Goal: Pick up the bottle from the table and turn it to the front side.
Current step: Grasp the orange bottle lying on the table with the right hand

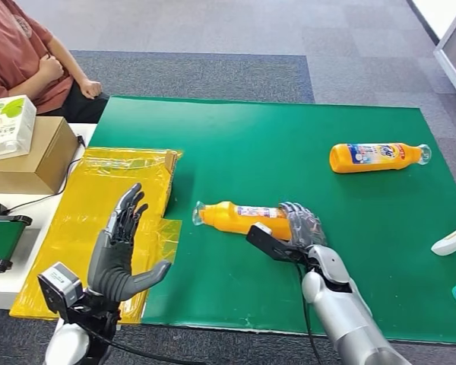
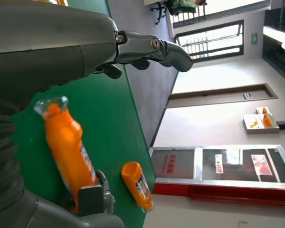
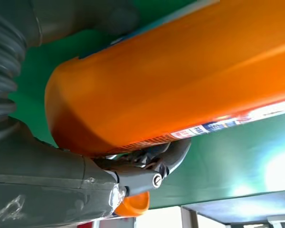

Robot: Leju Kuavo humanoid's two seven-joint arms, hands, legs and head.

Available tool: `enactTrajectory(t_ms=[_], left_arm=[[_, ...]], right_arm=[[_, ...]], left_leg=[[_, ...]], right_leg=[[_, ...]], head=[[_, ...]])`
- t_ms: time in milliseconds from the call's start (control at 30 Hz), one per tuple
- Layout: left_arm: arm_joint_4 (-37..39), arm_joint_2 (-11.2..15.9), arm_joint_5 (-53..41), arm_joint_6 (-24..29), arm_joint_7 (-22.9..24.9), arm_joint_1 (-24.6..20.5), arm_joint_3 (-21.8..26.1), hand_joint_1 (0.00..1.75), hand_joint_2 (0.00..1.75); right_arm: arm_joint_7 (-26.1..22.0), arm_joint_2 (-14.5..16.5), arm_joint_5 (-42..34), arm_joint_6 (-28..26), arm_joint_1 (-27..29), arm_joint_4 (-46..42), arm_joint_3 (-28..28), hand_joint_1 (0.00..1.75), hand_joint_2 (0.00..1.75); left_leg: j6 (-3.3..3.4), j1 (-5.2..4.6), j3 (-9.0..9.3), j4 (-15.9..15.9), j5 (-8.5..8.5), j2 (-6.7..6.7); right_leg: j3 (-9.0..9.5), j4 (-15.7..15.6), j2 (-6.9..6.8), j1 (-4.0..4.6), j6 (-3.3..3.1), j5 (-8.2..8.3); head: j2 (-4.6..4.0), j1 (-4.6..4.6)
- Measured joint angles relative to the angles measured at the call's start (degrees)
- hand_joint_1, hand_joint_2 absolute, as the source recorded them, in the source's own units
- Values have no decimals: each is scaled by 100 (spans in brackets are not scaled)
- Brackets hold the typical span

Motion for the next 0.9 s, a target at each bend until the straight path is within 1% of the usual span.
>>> enactTrajectory(t_ms=[200, 333, 433, 533, 667, 700, 800, 900], left_arm=[[-37, 20, 2, -9, -28, 44, 8, 0, 175], [-67, 28, 2, -3, -46, 67, 17, 0, 175], [-97, 37, 2, 23, -84, 93, 27, 0, 175], [-115, 51, 35, 63, -130, 118, 43, 0, 175], [-114, 69, 225, 227, -176, 129, 117, 0, 175], [-105, 72, 278, 288, -177, 127, 155, 0, 175], [-62, 79, 445, 396, -174, 121, 274, 0, 175], [-18, 85, 616, 402, -160, 124, 363, 0, 175]], right_arm=[[-292, 3, -571, 10, 105, -188, -20, 175, 175], [-387, 2, -773, 27, 199, -376, -48, 175, 175], [-546, 3, -1194, 88, 271, -571, -103, 175, 175], [-830, 4, -2024, 317, 359, -835, -217, 175, 175], [-1375, 73, -3799, 883, 558, -1352, -537, 175, 175], [-1496, 97, -4141, 975, 619, -1504, -605, 175, 175], [-1724, 140, -4759, 1117, 811, -1942, -684, 175, 175], [-1842, 175, -5001, 1164, 1029, -2353, -651, 175, 175]], left_leg=[[0, 0, -2, 0, 0, 0], [0, 0, -3, 0, -1, -1], [0, 0, -4, 0, -1, -1], [1, 0, -4, 0, -1, -1], [1, 0, -4, 0, -1, -1], [1, 0, -4, 0, -1, -1], [1, 0, -5, 0, -2, -1], [0, 0, -6, 0, -2, -1]], right_leg=[[-1, 0, 0, 0, 0, 0], [-3, 0, 0, 0, 0, -1], [-3, 0, 0, 0, 0, -1], [-3, 0, -1, 0, 0, -1], [-3, 0, -1, 0, 0, -1], [-4, 0, -1, 0, 0, -2], [-5, 0, 0, 0, -1, -3], [-5, 0, -1, 0, -3, -4]], head=[[0, 1], [-1, 1], [0, 1], [-1, 1], [1, 1], [1, 1], [0, 1], [1, 1]])
